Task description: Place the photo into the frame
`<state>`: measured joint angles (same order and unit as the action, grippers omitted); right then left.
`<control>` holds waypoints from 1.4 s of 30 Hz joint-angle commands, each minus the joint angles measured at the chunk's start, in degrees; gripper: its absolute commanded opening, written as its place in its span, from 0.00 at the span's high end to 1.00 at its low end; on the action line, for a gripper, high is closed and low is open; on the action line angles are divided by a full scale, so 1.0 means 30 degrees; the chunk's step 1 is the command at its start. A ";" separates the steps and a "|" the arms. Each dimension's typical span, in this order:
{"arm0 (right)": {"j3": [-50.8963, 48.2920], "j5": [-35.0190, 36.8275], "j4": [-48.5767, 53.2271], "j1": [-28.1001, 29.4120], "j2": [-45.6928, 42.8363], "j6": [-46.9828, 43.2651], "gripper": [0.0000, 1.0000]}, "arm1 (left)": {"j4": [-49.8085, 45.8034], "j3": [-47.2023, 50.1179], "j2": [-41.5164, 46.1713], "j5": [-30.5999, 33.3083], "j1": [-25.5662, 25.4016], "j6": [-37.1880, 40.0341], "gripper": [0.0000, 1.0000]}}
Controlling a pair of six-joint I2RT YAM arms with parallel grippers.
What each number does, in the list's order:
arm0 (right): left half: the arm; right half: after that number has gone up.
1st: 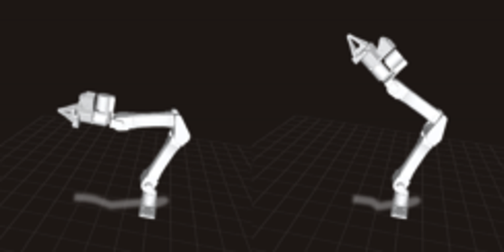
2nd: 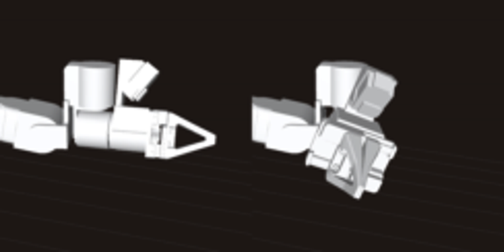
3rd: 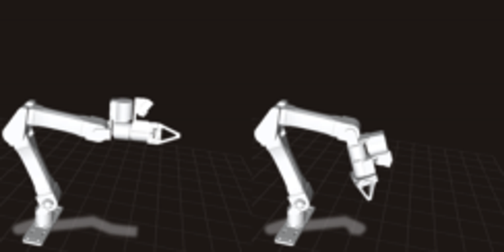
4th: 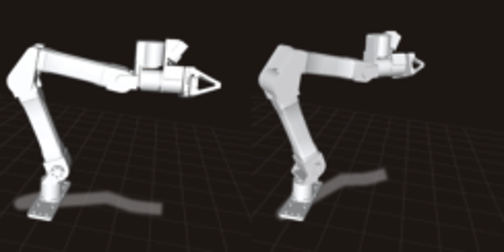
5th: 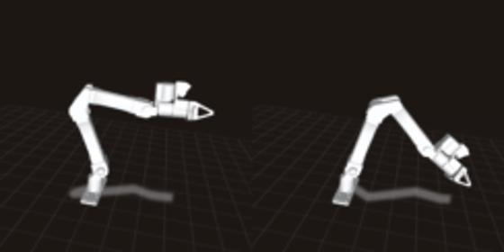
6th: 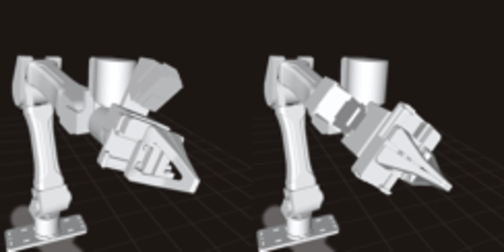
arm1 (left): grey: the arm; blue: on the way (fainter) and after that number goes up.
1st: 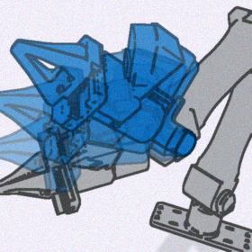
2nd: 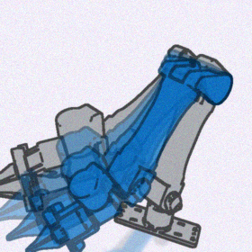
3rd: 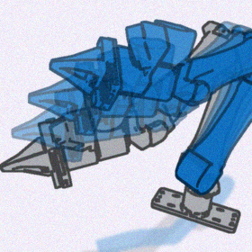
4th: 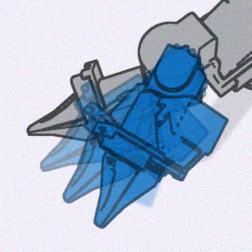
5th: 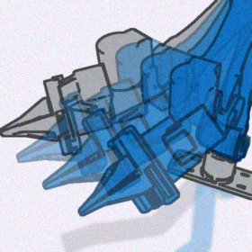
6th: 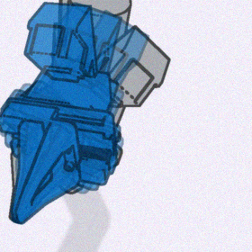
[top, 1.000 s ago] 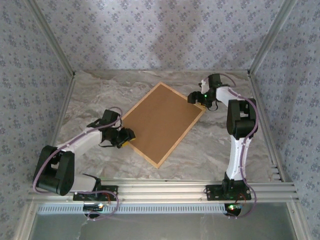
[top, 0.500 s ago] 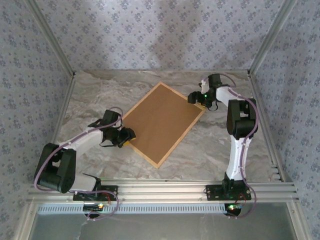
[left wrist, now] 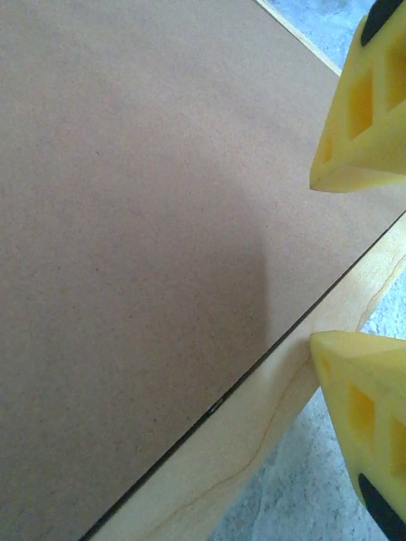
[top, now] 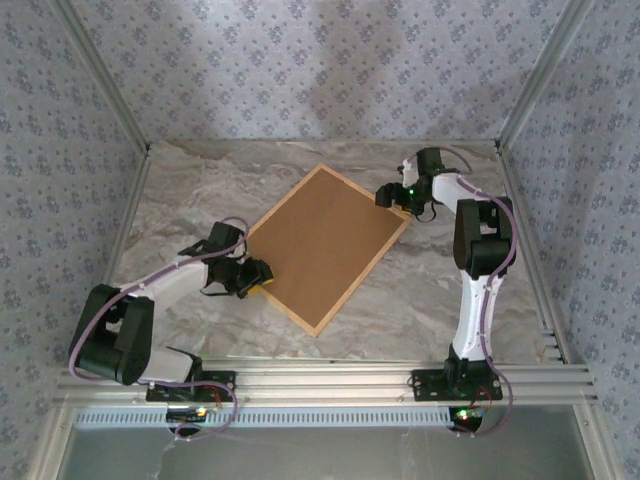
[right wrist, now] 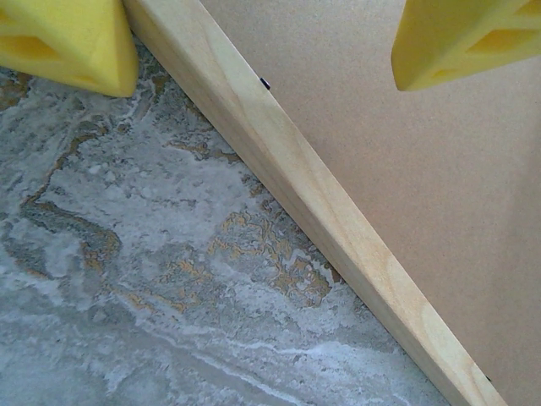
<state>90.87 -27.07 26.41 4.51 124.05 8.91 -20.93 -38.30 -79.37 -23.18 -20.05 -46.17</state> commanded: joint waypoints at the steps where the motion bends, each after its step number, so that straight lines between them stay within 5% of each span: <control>1: -0.0268 -0.0520 0.1200 -0.0007 -0.0136 -0.0179 0.20 | -0.0033 0.0138 -0.0339 -0.0044 -0.0142 0.0003 0.52; 27: -0.1911 -0.1276 0.0694 0.0385 -0.1117 0.0576 0.23 | 0.3407 0.0895 -0.0419 -0.0863 -0.0145 -0.1923 0.53; 42: -0.3341 0.4995 -0.0453 -0.0167 -0.4532 0.0810 0.19 | 0.0642 -0.2253 0.0746 0.4346 0.2363 0.2979 0.41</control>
<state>81.82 -17.76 25.06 4.21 113.89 10.68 -15.66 -42.87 -75.72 -14.66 -14.68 -41.80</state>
